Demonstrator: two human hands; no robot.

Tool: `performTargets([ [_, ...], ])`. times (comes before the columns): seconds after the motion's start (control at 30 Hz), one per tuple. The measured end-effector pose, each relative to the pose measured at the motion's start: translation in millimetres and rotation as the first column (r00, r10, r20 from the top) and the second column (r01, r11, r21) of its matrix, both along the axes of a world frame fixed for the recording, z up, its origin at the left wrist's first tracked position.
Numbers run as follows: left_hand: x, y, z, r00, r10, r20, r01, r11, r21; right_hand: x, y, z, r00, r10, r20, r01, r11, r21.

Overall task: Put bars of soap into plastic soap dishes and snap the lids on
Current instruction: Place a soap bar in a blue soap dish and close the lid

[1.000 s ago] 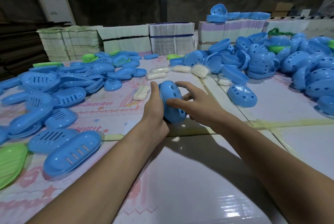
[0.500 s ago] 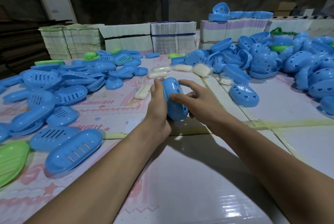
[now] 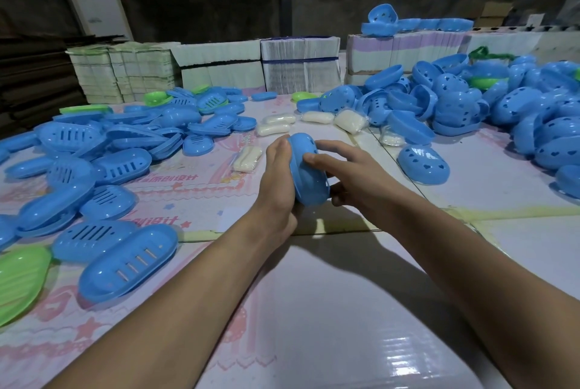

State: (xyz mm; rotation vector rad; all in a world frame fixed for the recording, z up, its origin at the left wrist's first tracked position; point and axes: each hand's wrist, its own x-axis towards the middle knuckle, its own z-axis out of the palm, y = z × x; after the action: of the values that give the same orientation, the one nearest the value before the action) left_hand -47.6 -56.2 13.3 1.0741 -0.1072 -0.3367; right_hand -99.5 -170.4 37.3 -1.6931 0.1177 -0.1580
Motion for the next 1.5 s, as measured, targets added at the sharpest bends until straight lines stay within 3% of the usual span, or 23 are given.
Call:
performTargets([
  [0.27,0,-4,-5,0.995,0.051,0.082,-0.061,0.991,0.117,1,-1,-3,1.000,-0.007,-0.015,0.007,1.000,-0.021],
  [0.53,1,-6,-5,0.998,0.067,-0.018,-0.065,0.992,0.105,3,8,-8,0.992,-0.129,0.016,0.130,0.979,-0.155],
  [0.67,4,-2,-1,0.998,0.067,-0.019,-0.065,0.993,0.101,4,5,-6,0.994,-0.111,0.020,0.112,0.992,-0.050],
  [1.0,3,-2,-3,0.995,0.030,0.092,-0.040,0.993,0.110,4,2,-5,0.992,-0.114,0.058,0.120,0.985,-0.125],
  [1.33,2,-5,-7,1.000,0.003,0.024,-0.004,0.999,0.045,6,1,-10,0.994,-0.051,0.096,0.068,0.980,-0.187],
  [1.5,-1,-5,-7,0.997,0.030,0.077,-0.036,0.996,0.080,6,0,-11,0.994,-0.018,0.108,0.036,0.985,-0.166],
])
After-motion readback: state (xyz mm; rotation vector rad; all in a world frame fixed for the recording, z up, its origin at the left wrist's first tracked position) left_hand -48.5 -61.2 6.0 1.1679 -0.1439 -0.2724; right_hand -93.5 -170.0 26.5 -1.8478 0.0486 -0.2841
